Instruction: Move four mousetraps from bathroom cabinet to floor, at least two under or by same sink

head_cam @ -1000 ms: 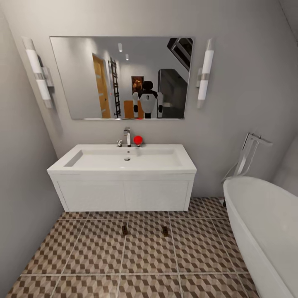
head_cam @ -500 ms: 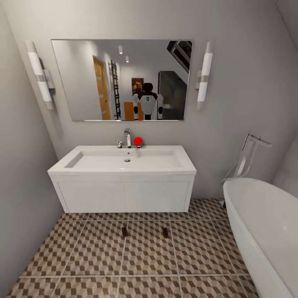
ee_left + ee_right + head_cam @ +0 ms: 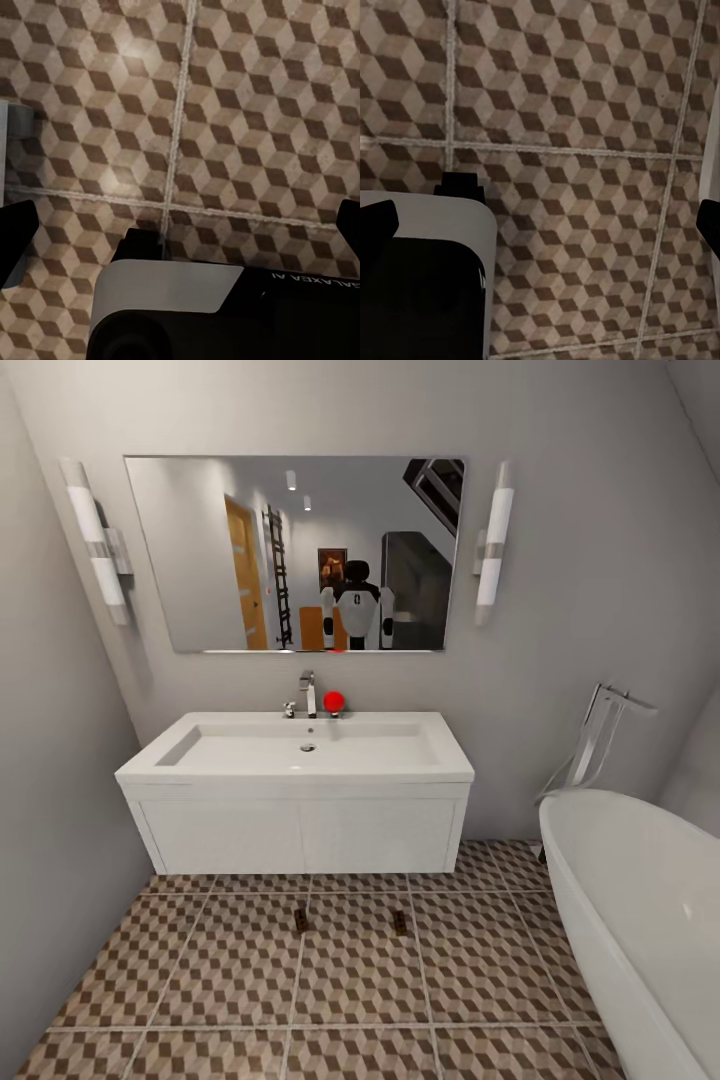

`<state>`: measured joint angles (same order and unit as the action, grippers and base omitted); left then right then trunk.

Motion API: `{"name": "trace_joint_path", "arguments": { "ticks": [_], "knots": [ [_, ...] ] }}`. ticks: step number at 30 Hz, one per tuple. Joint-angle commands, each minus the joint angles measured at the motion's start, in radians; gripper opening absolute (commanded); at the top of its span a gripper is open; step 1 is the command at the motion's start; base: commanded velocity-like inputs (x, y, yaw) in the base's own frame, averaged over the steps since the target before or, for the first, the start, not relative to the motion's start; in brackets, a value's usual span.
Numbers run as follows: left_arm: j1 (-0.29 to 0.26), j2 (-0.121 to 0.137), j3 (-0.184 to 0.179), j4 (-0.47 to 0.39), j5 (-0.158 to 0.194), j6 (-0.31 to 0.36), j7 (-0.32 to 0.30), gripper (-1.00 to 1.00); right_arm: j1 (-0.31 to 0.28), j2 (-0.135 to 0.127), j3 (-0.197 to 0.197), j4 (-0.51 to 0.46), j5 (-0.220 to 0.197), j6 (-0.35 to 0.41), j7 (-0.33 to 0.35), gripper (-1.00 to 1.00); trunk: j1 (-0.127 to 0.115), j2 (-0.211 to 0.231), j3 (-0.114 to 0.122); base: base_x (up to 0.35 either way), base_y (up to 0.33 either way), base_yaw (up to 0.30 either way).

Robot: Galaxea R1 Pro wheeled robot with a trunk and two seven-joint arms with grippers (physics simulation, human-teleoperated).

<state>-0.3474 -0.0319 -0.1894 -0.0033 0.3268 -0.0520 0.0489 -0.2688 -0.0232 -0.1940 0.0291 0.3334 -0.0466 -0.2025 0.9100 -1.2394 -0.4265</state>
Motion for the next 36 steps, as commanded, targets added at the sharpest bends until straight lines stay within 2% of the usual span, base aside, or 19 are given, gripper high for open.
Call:
{"name": "trace_joint_path", "arguments": {
  "ticks": [1, 19, 36],
  "knots": [
    [-0.001, -0.001, -0.009, 0.001, 0.008, -0.003, 0.003, 1.00, -0.001, 0.000, -0.008, 0.003, 0.009, -0.005, -0.004, 1.00, 0.000, -0.001, -0.001, 0.000, 0.000, 0.000],
    [-0.001, 0.000, -0.009, 0.000, 0.007, -0.003, 0.003, 1.00, -0.001, -0.001, -0.008, 0.003, 0.032, -0.003, -0.002, 1.00, 0.000, -0.001, -0.001, 0.000, 0.000, 0.000],
    [-0.001, -0.002, -0.009, 0.000, 0.007, -0.003, 0.003, 1.00, -0.001, 0.000, -0.008, 0.003, 0.033, -0.003, -0.006, 1.00, 0.000, -0.001, -0.001, 0.000, 0.000, 0.000]
  ]
}}
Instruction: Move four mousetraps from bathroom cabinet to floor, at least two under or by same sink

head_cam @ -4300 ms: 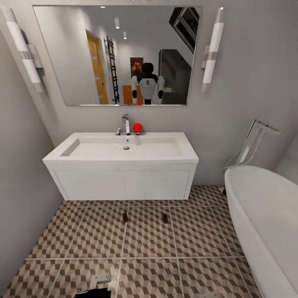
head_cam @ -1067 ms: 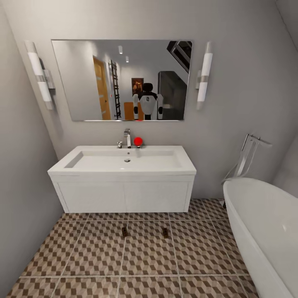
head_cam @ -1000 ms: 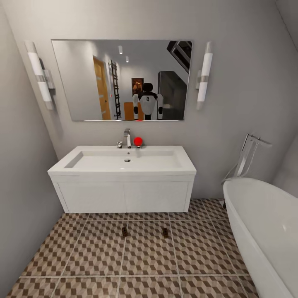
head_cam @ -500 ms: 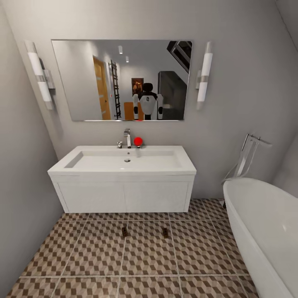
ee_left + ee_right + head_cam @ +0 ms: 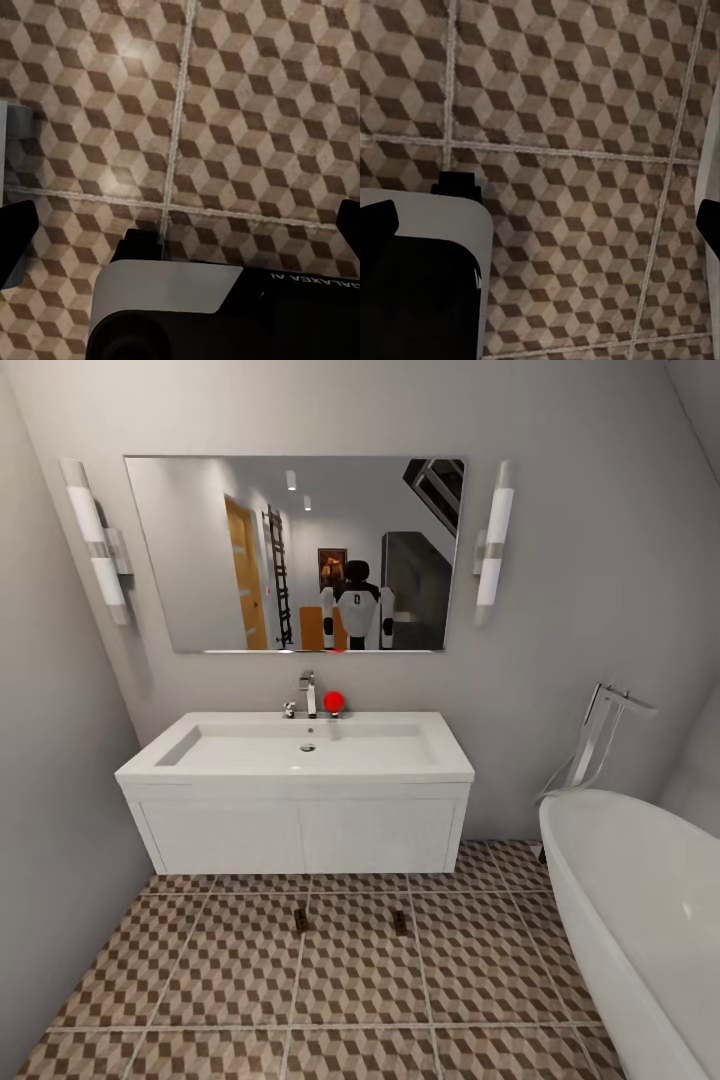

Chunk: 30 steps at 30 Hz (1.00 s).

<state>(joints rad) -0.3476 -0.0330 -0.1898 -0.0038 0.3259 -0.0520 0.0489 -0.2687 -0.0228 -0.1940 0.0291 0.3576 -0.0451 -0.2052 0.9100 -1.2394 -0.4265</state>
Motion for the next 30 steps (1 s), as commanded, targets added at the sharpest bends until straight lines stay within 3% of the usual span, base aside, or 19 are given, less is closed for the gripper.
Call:
{"name": "trace_joint_path", "arguments": {
  "ticks": [1, 12, 30],
  "knots": [
    [-0.001, 0.000, -0.009, 0.001, 0.008, -0.003, 0.003, 1.00, -0.001, 0.000, -0.008, 0.003, 0.009, -0.005, -0.004, 1.00, 0.000, -0.001, -0.001, 0.000, 0.000, 0.000],
    [-0.001, -0.001, -0.009, 0.001, 0.007, -0.003, 0.003, 1.00, -0.001, 0.000, -0.008, 0.003, 0.008, -0.002, -0.004, 1.00, 0.000, -0.001, 0.005, 0.000, 0.000, -0.083],
    [-0.001, -0.001, -0.009, 0.001, 0.006, -0.003, 0.003, 1.00, -0.001, -0.001, -0.009, 0.003, 0.007, 0.011, 0.001, 1.00, 0.000, -0.001, 0.013, 0.000, 0.000, -0.255]
  ]
}}
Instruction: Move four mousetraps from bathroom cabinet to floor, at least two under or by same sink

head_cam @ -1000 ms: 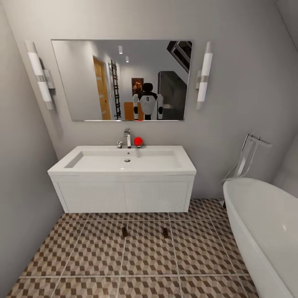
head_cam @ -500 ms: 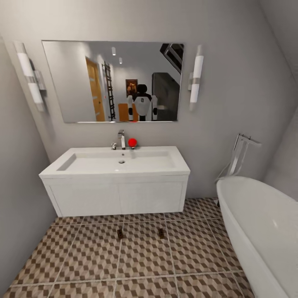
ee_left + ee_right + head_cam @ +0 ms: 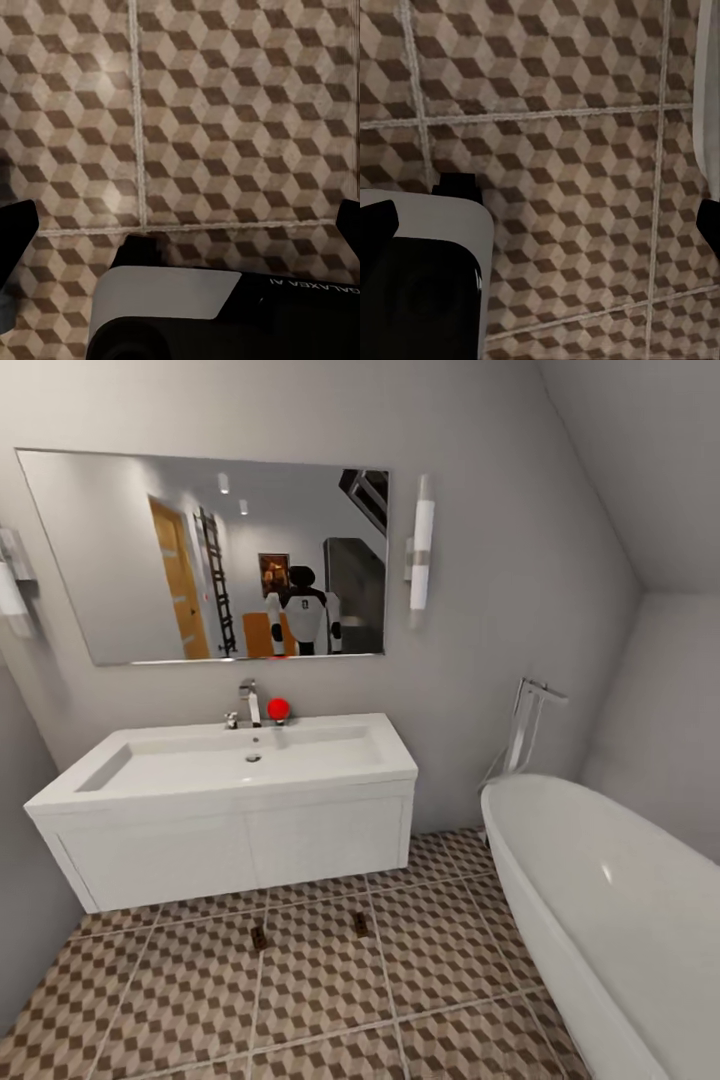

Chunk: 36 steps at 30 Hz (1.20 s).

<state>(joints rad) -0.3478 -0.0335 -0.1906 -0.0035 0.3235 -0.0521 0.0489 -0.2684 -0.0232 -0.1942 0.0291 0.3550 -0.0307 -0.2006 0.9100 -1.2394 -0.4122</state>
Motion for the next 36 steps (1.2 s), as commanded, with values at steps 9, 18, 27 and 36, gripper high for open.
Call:
{"name": "trace_joint_path", "arguments": {
  "ticks": [9, 18, 27, 36],
  "knots": [
    [0.000, 0.000, -0.009, 0.001, 0.008, -0.003, 0.003, 1.00, -0.002, 0.000, -0.008, 0.003, 0.010, 0.012, -0.003, 1.00, 0.000, -0.001, -0.001, 0.000, 0.000, -0.289],
    [0.000, -0.001, -0.009, 0.001, 0.008, -0.003, 0.003, 1.00, -0.002, 0.000, -0.008, 0.003, 0.009, 0.018, -0.003, 1.00, 0.000, -0.001, -0.001, 0.000, 0.000, -0.291],
    [0.000, -0.003, -0.009, 0.001, 0.006, -0.003, 0.003, 1.00, -0.002, 0.004, -0.008, 0.003, 0.009, 0.049, -0.007, 1.00, 0.000, -0.001, -0.001, 0.000, 0.000, -0.197],
    [0.000, -0.003, -0.009, 0.000, 0.004, -0.003, 0.003, 1.00, -0.002, 0.005, -0.008, 0.003, 0.009, 0.058, -0.009, 1.00, 0.000, -0.001, -0.001, 0.000, 0.000, -0.041]
  ]
}}
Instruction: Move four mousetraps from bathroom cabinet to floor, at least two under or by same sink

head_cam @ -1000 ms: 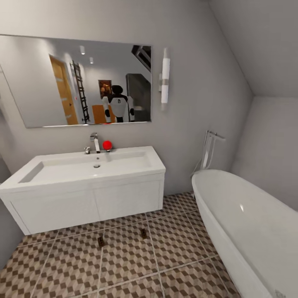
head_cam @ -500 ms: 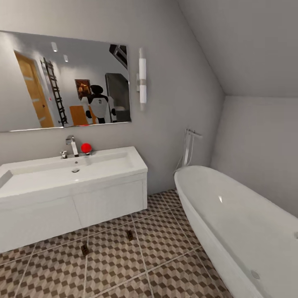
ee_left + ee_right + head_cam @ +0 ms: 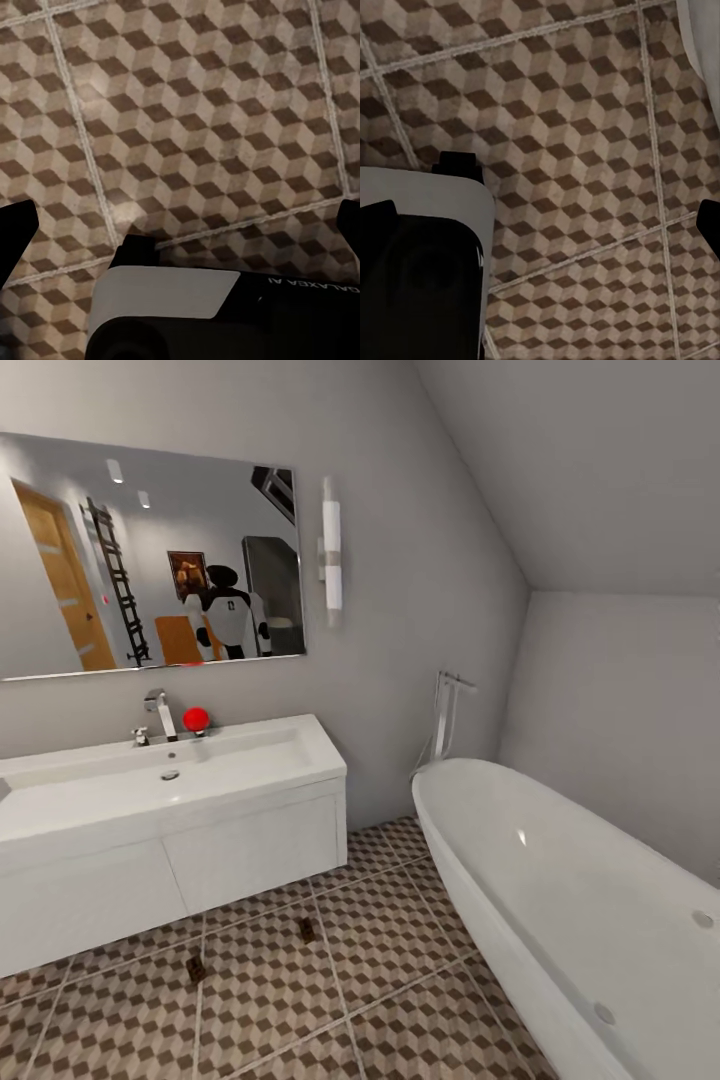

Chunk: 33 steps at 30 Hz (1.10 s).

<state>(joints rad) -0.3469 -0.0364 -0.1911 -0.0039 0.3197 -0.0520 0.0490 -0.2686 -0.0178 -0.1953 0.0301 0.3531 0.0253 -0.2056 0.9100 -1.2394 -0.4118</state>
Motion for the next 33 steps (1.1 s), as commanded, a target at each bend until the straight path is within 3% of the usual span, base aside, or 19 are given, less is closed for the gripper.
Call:
{"name": "trace_joint_path", "arguments": {
  "ticks": [1, 12, 33],
  "knots": [
    [-0.001, -0.001, -0.009, 0.001, 0.008, -0.003, 0.003, 1.00, -0.001, 0.000, -0.007, 0.002, 0.011, 0.003, -0.003, 1.00, 0.000, -0.001, -0.001, 0.000, 0.000, -0.036],
    [-0.001, -0.003, -0.008, 0.001, 0.008, -0.003, 0.003, 1.00, -0.001, 0.000, -0.010, 0.002, 0.009, 0.004, -0.001, 1.00, 0.000, -0.001, -0.001, 0.000, 0.000, -0.167],
    [-0.001, -0.004, -0.007, 0.001, 0.010, -0.003, 0.003, 1.00, -0.001, -0.003, -0.017, 0.002, 0.001, 0.004, 0.022, 1.00, 0.000, -0.001, -0.001, 0.000, 0.000, -0.271]
  ]
}}
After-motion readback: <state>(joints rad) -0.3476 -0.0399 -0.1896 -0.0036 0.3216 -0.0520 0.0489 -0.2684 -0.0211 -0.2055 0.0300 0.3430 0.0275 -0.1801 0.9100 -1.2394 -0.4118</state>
